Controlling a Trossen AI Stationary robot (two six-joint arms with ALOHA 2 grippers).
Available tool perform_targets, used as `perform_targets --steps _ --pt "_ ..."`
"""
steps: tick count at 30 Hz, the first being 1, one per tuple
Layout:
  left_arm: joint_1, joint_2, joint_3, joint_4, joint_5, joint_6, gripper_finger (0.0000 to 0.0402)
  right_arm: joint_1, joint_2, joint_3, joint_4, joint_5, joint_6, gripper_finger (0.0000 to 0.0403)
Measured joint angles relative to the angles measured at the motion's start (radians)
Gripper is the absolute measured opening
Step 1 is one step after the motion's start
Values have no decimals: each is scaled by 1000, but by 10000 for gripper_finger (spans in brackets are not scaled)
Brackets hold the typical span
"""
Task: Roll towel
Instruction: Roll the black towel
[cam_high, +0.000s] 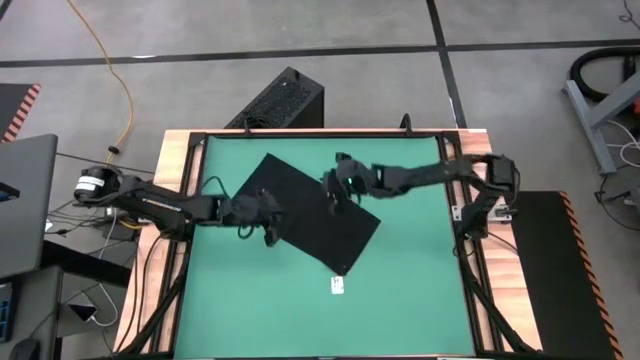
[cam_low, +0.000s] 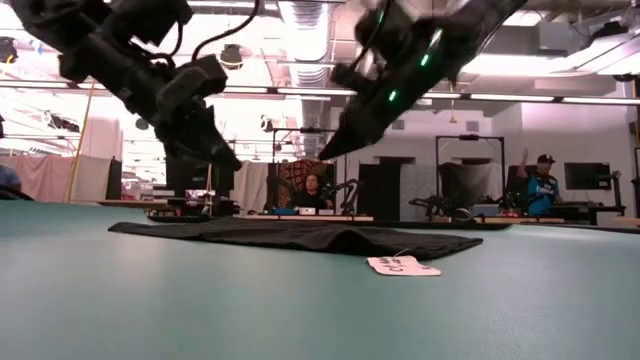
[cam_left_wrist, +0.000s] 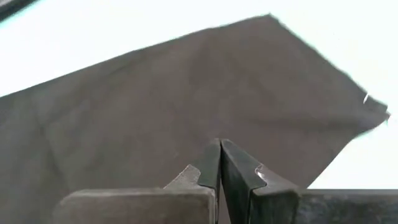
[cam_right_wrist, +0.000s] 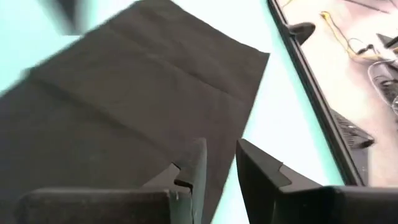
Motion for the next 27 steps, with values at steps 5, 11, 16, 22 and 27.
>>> perform_targets --steps 5,11,16,22,27 --pt "-72 77 3 18 -136 -54 0 -119 130 0 126 -116 48 111" --pt "-78 201 3 56 -130 -139 0 -128 229 42 110 -127 76 111" --pt "-85 357 22 280 -44 -74 0 -86 208 51 13 -128 49 111" --pt "-76 465 105 319 -24 -39 0 -18 -9 54 -244 -127 115 111" --pt "-79 523 227 296 -23 38 0 96 -186 53 -435 -126 217 111"
